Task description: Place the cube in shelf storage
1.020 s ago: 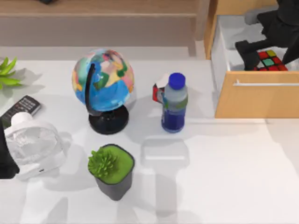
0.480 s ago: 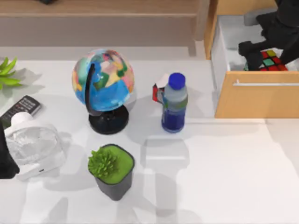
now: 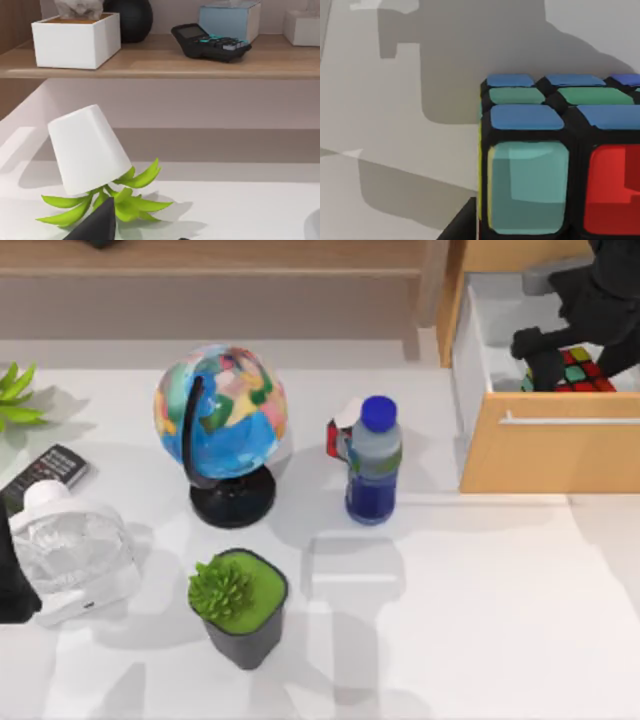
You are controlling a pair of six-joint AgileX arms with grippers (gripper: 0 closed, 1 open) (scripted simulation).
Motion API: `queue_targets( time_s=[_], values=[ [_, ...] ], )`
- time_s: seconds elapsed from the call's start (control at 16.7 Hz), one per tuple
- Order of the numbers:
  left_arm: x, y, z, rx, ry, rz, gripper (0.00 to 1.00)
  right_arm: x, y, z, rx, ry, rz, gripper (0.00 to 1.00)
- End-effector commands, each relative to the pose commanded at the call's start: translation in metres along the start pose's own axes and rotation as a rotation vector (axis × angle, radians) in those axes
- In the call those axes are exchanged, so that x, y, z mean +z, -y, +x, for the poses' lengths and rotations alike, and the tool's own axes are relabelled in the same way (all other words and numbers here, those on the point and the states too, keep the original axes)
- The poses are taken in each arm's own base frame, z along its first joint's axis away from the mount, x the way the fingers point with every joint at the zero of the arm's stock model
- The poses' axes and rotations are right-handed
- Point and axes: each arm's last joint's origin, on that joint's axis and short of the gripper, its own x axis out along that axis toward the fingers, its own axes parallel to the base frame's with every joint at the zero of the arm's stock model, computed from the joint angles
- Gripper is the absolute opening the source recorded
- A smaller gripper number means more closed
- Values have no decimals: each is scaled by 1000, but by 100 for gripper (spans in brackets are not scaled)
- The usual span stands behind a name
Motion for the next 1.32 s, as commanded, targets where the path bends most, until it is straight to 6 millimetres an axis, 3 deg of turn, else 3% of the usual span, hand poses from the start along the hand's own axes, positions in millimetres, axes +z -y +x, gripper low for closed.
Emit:
queue_targets(
  time_s=[0.66,1.08,1.32],
  values=[
    [0,0,0,0,0,0,100,-1,-1,-4,-9,-5,-10,0],
    [0,0,0,0,0,0,100,-6,-18,-72,-85,86,-112,0],
    [0,0,0,0,0,0,100,-2,-11,-56,-48,38,-65,0]
  ],
)
